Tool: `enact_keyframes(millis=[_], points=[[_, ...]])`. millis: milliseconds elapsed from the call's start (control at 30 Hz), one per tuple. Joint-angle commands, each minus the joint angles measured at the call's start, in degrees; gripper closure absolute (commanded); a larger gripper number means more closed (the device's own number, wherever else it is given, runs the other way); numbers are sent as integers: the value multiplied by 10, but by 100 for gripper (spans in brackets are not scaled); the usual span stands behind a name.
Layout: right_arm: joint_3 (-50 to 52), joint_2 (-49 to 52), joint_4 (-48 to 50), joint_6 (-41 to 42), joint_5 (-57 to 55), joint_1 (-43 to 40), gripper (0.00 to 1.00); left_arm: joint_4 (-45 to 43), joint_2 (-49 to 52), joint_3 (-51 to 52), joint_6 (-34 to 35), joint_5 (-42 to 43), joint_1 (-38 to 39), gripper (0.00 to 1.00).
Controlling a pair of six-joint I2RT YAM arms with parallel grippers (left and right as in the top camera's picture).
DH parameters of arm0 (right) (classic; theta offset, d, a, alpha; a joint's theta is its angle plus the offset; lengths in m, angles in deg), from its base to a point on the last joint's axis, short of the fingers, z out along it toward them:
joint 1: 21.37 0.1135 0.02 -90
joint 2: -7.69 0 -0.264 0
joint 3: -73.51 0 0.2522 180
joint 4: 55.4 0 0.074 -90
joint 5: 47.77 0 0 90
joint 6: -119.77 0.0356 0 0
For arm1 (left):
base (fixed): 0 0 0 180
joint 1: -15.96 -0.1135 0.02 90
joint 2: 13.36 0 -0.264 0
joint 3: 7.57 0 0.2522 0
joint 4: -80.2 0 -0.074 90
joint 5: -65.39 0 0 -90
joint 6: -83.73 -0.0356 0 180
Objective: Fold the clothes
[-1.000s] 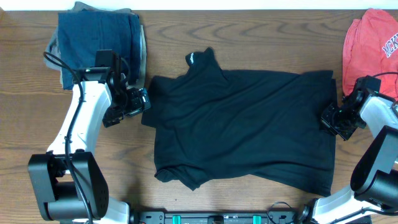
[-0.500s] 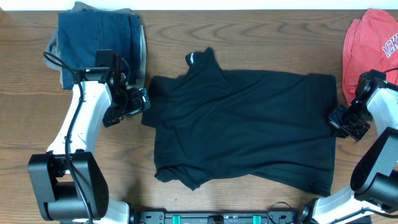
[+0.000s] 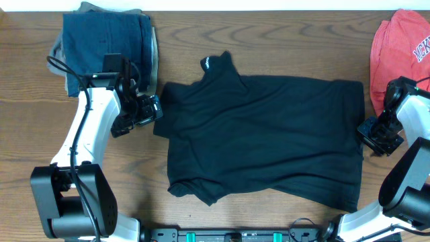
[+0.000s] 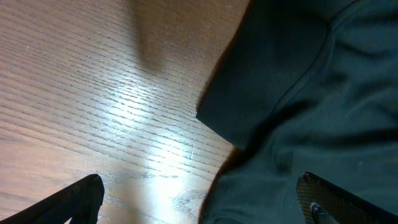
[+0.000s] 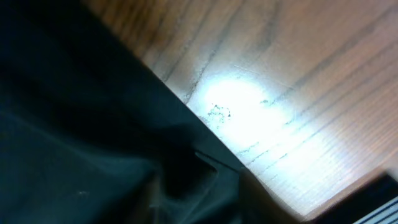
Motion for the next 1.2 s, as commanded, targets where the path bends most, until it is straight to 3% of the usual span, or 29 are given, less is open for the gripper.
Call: enact_keyframes(millis=[0,133,333,500,667,800,1167], points=[[-10,7,-2,-8,21,6,47,1,2,3,-3,-1,1,0],[-9,7,10,-71,87,7,50,1,2,3,-3,-1,1,0],[7,8,75,-71,85,8,42,2,2,3,-3,-1,1,0],[20,8,133,-71,87,7,41,2,2,3,-3,-1,1,0],[20,8,171,-71,89,8,51,2,2,3,-3,-1,1,0],[20,15,199,-71,108,8,66,1,2,3,-3,-1,1,0],[20,35,249,-72,110,8,73,-1,2,3,-3,-1,1,0]])
